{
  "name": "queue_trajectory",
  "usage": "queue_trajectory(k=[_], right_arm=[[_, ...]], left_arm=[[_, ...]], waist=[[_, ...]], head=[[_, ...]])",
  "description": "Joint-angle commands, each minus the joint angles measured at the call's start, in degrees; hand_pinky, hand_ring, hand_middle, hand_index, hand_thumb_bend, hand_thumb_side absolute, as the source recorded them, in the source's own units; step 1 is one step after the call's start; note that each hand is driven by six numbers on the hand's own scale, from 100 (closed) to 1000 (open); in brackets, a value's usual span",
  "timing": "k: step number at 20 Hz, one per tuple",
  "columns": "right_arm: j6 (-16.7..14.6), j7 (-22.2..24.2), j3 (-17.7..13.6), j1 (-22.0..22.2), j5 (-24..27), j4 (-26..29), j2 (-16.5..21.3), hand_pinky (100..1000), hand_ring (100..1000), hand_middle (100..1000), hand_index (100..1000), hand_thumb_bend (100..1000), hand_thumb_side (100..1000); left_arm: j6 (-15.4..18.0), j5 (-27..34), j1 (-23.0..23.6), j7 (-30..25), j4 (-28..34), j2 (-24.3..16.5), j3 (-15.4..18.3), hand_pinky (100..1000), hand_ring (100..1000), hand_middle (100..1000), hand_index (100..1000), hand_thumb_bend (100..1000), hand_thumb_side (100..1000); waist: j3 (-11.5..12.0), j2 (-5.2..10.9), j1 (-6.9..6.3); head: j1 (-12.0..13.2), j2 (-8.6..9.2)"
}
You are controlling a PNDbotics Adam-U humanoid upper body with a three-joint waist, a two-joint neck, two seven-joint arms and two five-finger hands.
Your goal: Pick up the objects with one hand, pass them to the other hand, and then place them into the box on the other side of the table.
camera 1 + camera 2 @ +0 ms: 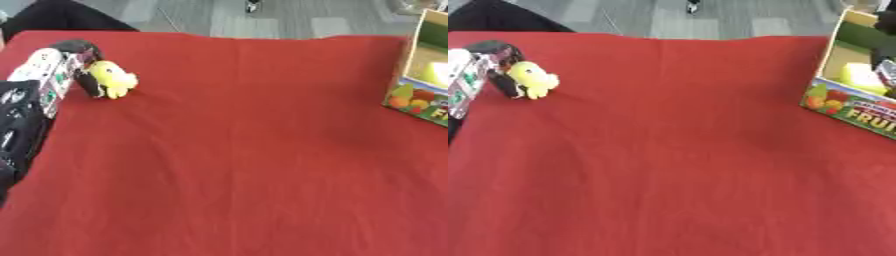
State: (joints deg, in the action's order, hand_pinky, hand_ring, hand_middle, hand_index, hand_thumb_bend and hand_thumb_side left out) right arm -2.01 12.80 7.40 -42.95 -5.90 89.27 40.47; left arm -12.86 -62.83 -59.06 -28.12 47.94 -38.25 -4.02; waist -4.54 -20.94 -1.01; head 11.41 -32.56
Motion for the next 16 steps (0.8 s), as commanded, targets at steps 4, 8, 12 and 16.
queue_trajectory(k=[4,8,12,16], right_arm=[[-0.98,0.24,-0.62,-0.84,-0.65,-0.42,1.06,934,943,858,914,100,471],[-1.21,0.21,-0.73,-0.45,-0.87,-0.94,1.12,933,942,857,913,100,467],[-1.26,0.13,-0.81,-0.2,-0.86,-1.21,1.27,933,942,856,913,100,461],[-1.23,0.02,-0.93,0.21,-0.84,-1.42,1.49,933,942,857,913,100,457]], left_arm=[[2.19,-0.95,-0.85,-2.98,-0.24,-0.39,0.48,750,704,596,630,342,100],[1.83,-0.54,-1.23,-1.8,0.6,-0.54,0.59,737,678,562,565,383,100],[1.48,0.13,-1.87,-1.38,1.4,-1.04,0.5,730,657,535,535,392,100],[1.26,0.74,-2.47,-1.2,1.82,-1.74,0.46,722,638,509,508,387,100]], waist=[[-0.12,1.0,0.22],[0.1,1.42,0.22],[0.37,2.04,0.07],[0.72,2.68,-0.12]], head=[[0.04,0.19],[-0.16,-0.47],[-0.49,-1.13],[-0.84,-1.82]])
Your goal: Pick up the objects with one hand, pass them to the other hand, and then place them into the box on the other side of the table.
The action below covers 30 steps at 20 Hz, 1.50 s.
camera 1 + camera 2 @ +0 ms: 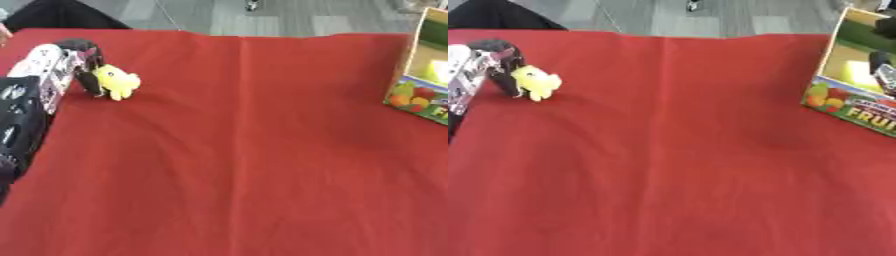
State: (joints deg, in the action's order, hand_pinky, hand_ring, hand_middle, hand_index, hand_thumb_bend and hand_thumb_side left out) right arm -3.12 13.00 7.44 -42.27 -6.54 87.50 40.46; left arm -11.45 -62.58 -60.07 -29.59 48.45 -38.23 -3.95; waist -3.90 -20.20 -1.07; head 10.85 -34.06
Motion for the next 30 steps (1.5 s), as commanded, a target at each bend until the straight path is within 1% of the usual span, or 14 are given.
queue_trajectory(k=[1,5,8,14,17,20,23,26,30], right_arm=[[-0.12,-0.21,-1.0,-0.39,-0.15,0.34,1.55,933,942,857,913,100,456],[-0.08,-0.3,-1.07,-0.17,0.0,0.32,1.7,934,942,857,913,100,453],[-0.07,-0.33,-1.12,-0.08,0.21,0.38,1.72,934,942,857,914,100,449],[0.01,-0.37,-1.22,0.15,0.74,0.45,1.85,934,941,857,914,100,442],[0.09,-0.4,-1.26,0.34,1.0,0.51,1.91,934,942,857,914,100,436],[0.09,-0.48,-1.35,0.48,1.51,0.76,2.04,934,942,857,914,100,424],[0.13,-0.57,-1.37,0.5,2.11,1.04,2.16,934,941,856,914,100,415],[0.24,-0.61,-1.38,0.63,2.45,1.18,2.25,934,940,856,914,100,411],[0.31,-0.67,-1.44,0.8,3.05,1.71,2.38,934,940,857,914,100,402]], left_arm=[[-0.19,0.64,-1.61,0.32,1.37,-1.88,0.43,722,636,505,506,384,100],[-0.3,1.61,-2.05,0.41,1.67,-2.26,0.42,717,625,496,502,370,100],[-0.2,2.67,-2.08,0.52,2.36,-2.47,0.24,708,613,485,493,340,100],[-0.35,7.99,-0.73,0.61,6.28,-3.53,-0.72,698,596,473,482,291,100],[-0.45,11.65,0.89,0.69,9.53,-4.53,-1.55,696,592,471,484,264,100],[-0.82,16.3,3.04,0.9,13.49,-5.6,-2.35,697,590,469,487,209,100],[-1.12,21.34,5.51,1.34,18.48,-6.77,-3.43,697,588,469,489,187,100],[-1.42,24.93,7.67,1.37,23.58,-7.88,-4.39,698,588,469,490,164,100],[-2.22,29.72,10.91,1.62,30.89,-9.06,-4.73,698,587,469,492,122,100]], waist=[[0.15,2.06,-0.07],[0.33,2.45,-0.07],[0.47,2.7,0.01],[0.9,3.34,0.12],[1.15,3.8,0.18],[1.37,4.29,0.28],[1.54,4.82,0.47],[1.67,5.25,0.62],[1.87,5.71,0.71]], head=[[-0.33,-0.47],[-0.44,-0.85],[-0.54,-1.01],[-0.85,-1.38],[-1.18,-1.57],[-1.6,-1.81],[-2.44,-2.14],[-3.08,-2.35],[-3.8,-2.45]])
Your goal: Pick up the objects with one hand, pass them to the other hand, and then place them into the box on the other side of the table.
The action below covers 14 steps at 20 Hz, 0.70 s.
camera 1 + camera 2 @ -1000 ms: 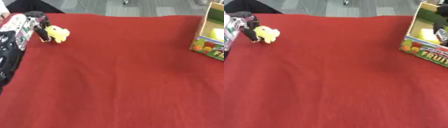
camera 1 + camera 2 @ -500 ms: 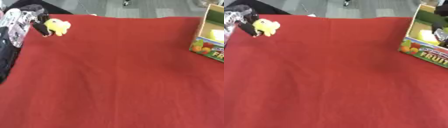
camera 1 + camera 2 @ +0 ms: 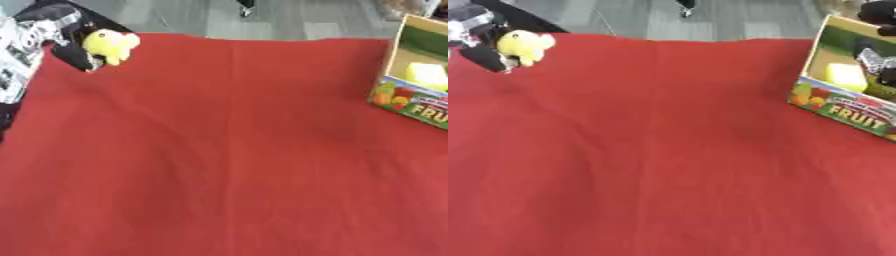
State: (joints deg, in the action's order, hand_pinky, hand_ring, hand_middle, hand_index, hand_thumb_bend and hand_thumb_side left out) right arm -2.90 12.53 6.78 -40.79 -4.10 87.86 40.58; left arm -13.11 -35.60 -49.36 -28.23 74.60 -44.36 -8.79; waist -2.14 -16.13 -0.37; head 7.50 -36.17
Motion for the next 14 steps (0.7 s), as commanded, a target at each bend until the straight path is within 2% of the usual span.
queue_trajectory(k=[1,7,14], right_arm=[[0.11,-0.21,-0.79,-0.69,0.84,1.58,2.29,934,940,857,914,100,395],[0.13,0.02,-0.65,-0.86,2.74,4.07,2.47,934,941,858,915,100,364],[-0.3,0.83,0.18,-1.51,5.47,10.1,2.83,931,938,855,911,100,289]], left_arm=[[-0.81,3.96,1.1,0.41,6.6,-3.08,0.0,699,587,469,495,100,100],[-3.15,12.41,6.1,3.67,15.75,-1.37,0.08,704,584,468,500,100,125],[-4.24,19.25,9.15,10.42,19.59,2.5,-0.89,709,582,467,504,100,173]], waist=[[0.16,1.74,0.02],[0.32,2.26,0.34],[0.51,2.43,0.62]], head=[[-0.67,-0.37],[-1.69,-0.28],[-2.35,-0.26]])
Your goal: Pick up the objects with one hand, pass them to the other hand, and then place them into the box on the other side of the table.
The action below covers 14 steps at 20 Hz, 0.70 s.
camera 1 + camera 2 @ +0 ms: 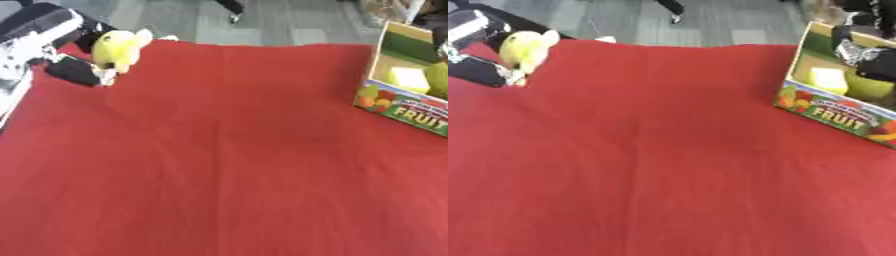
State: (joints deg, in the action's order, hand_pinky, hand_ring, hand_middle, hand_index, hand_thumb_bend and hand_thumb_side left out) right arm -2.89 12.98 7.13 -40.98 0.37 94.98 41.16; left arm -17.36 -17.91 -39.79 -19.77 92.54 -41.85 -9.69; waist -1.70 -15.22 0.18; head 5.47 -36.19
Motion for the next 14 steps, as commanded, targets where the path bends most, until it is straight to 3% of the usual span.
queue_trajectory(k=[1,7,14], right_arm=[[-0.54,0.64,0.18,-1.63,1.33,4.13,2.29,929,936,853,908,100,266],[-1.63,3.66,2.84,-4.58,2.72,10.8,1.75,920,926,842,892,100,188],[-3.08,8.24,6.37,-7.66,2.96,15.96,1.14,912,917,835,879,100,159]], left_arm=[[0.29,1.76,-0.27,2.49,1.85,0.65,-0.33,710,583,467,504,100,176],[3.18,2.47,0.25,4.78,2.34,5.74,-1.87,721,584,467,506,100,240],[6.02,3.5,0.93,6.34,2.5,10.32,-3.07,723,584,468,508,100,270]], waist=[[0.08,1.54,0.12],[0.08,1.61,0.36],[-0.05,1.65,0.55]], head=[[-0.39,-0.28],[-0.63,-0.55],[-1.09,-0.67]])
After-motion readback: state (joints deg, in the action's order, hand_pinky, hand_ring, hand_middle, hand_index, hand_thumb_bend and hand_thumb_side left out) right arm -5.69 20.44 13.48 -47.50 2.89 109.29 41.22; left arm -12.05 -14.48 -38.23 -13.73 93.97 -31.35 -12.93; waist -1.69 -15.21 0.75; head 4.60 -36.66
